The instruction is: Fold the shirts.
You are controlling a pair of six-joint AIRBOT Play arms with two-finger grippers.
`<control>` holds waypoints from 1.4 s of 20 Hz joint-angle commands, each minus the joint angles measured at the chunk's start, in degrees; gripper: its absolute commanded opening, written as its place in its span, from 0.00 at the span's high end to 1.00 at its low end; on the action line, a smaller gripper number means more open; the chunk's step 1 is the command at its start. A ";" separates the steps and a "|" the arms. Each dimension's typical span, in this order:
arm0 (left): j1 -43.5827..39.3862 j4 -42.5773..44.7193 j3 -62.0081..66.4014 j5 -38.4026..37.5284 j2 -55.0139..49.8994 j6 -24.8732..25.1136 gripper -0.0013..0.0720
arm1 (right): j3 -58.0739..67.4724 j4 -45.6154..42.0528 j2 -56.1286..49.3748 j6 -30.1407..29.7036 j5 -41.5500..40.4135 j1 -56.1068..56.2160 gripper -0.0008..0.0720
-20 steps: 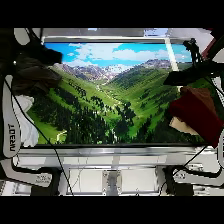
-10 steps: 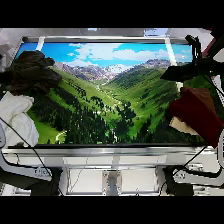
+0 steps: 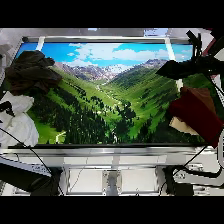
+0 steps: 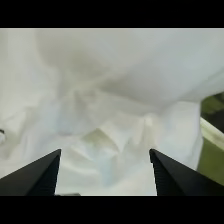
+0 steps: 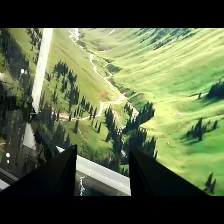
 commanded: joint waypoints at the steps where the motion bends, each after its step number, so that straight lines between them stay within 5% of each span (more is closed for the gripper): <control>1: 0.94 2.69 -0.59 4.04 -2.16 1.95 0.10 | 0.07 1.57 -0.02 0.17 0.07 0.04 0.46; 4: 0.96 10.32 -0.59 7.06 -2.58 1.64 0.10 | 0.07 3.06 -0.02 0.15 0.00 0.04 0.46; 11: 0.96 10.40 -0.59 11.91 -3.21 0.79 0.13 | 0.07 3.08 -0.02 0.17 -1.68 0.04 0.46; 13: 0.96 10.27 -0.59 12.52 -4.09 0.63 0.45 | 0.07 3.10 -0.02 0.17 -1.66 0.04 0.46; 14: 0.96 9.75 -0.59 12.50 -4.74 0.66 0.81 | 0.07 3.10 -0.02 0.17 -1.68 0.04 0.46; 15: 0.96 8.55 -0.59 12.50 -5.29 0.68 0.97 | 0.07 3.13 -0.02 0.17 -1.70 0.04 0.46; 19: 0.68 -4.94 0.04 8.87 -5.84 0.70 0.97 | 0.07 4.07 -0.02 0.17 -1.64 0.04 0.46; 23: -2.47 -21.92 2.97 -3.26 -5.68 2.08 0.97 | 0.07 4.15 -0.02 0.15 -1.49 0.02 0.46; 28: -16.83 -36.92 3.45 -9.88 -2.19 3.69 0.97 | 0.07 4.13 -0.02 0.15 -0.57 0.02 0.46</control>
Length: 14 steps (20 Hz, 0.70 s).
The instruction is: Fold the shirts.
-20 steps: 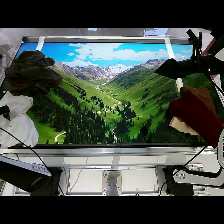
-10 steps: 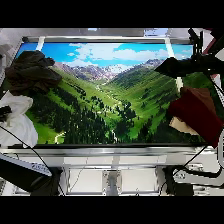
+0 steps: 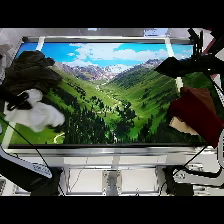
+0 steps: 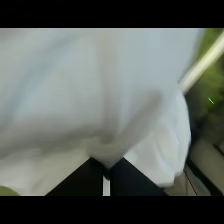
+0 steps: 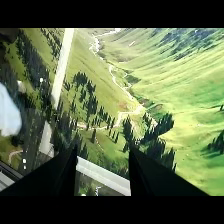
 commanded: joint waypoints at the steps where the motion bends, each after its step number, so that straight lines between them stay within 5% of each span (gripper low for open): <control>1: -11.61 -10.95 0.46 -4.02 2.34 0.92 0.97 | 0.07 -0.09 -0.02 -0.02 1.05 0.02 0.46; 4: -26.80 -11.80 0.46 -0.72 2.58 1.53 0.97 | 0.07 -0.92 -0.02 -0.04 3.48 0.02 0.46; 9: -50.01 -11.91 0.46 17.05 2.25 2.99 0.97 | 0.07 -5.27 -0.02 -0.24 9.35 0.02 0.46; 14: -63.14 -10.84 0.59 35.21 0.76 2.89 0.92 | 0.07 -7.96 -0.02 -0.26 14.60 0.02 0.46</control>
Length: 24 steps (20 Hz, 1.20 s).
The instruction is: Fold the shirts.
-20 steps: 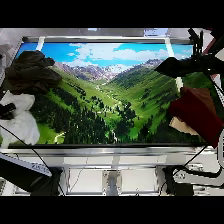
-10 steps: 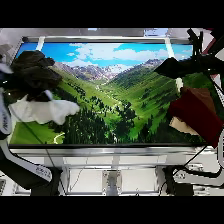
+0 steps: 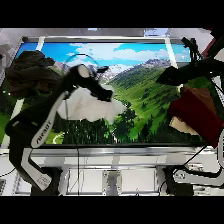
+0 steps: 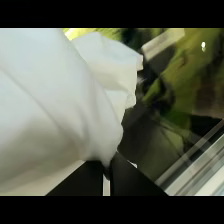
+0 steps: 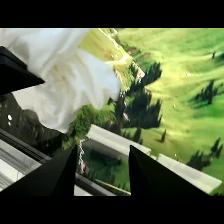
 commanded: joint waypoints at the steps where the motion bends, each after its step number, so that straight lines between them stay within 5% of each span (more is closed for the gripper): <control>1: -7.65 2.91 1.01 14.19 -0.46 0.24 0.76 | 0.04 -1.86 -0.02 -0.07 4.90 0.02 0.46; 2: -7.43 6.40 2.91 14.78 -0.46 0.04 0.27 | 0.04 -1.79 -0.02 -0.04 5.97 0.04 0.46; 3: -6.45 11.21 5.70 13.88 -0.46 -1.40 0.03 | -0.04 -1.53 -0.02 -0.07 6.84 0.09 0.46; 6: -2.03 29.90 16.24 5.33 -0.39 -7.43 0.02 | -2.93 -1.40 -0.02 -0.31 4.96 2.27 0.46; 9: 3.65 40.79 20.31 -3.08 -0.33 -11.26 0.02 | -9.53 -1.42 -0.04 -0.28 -7.69 8.48 0.45; 11: 8.13 38.36 18.58 -6.97 -0.55 -11.23 0.02 | -14.40 -1.38 -0.31 -0.20 -21.49 14.78 0.44; 13: 12.17 33.42 16.11 -9.27 -1.29 -11.23 0.02 | -17.94 -1.42 -1.29 -0.02 -33.70 21.55 0.25; 15: 15.32 27.93 14.36 -11.13 -2.78 -10.45 0.02 | -19.19 -2.03 -3.78 -0.02 -41.75 27.69 0.23; 19: 17.79 21.70 11.76 -12.33 -6.40 -5.70 0.02 | -19.17 -8.17 -9.84 0.50 -51.43 35.78 0.23; 24: 17.79 14.34 11.78 -11.45 -10.67 1.73 0.03 | -19.17 -20.35 -12.07 10.93 -55.28 35.78 0.23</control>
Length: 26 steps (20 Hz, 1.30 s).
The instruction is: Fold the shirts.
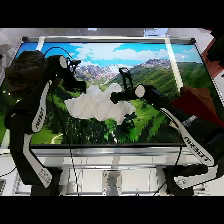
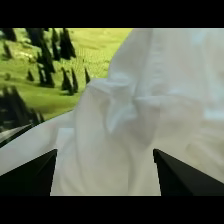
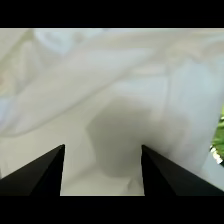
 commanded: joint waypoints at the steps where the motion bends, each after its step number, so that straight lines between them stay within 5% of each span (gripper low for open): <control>1: 0.46 -6.36 -0.28 0.90 -2.89 4.37 0.03 | -0.17 -6.40 -1.29 6.58 -3.80 0.22 0.23; 6: 0.46 -11.26 -0.28 0.55 -5.75 5.88 0.03 | -0.09 11.28 -1.29 6.75 -4.61 -0.39 0.23; 10: 0.46 -11.23 -0.24 0.59 -5.86 5.86 0.03 | -0.04 31.10 -1.29 -6.95 -4.55 -0.37 0.23; 18: 0.46 -11.26 -0.24 0.68 -5.86 5.81 0.03 | -0.07 30.69 -4.52 -5.31 3.45 0.22 0.25; 21: 0.46 -11.26 -0.24 1.05 -5.86 5.81 0.03 | -0.07 30.77 -4.96 -5.31 -1.92 1.53 0.25; 23: 0.46 -11.26 -0.24 1.38 -5.86 5.84 0.03 | -0.04 31.32 -5.49 -4.37 -6.43 2.29 0.42; 25: 0.46 -11.28 -0.24 1.62 -5.86 5.81 0.03 | -0.04 31.95 -7.13 -2.78 -7.52 2.60 0.48; 26: 0.46 -11.26 -0.24 1.57 -5.86 5.81 0.03 | -0.04 32.37 -8.15 -1.86 -7.50 2.67 0.63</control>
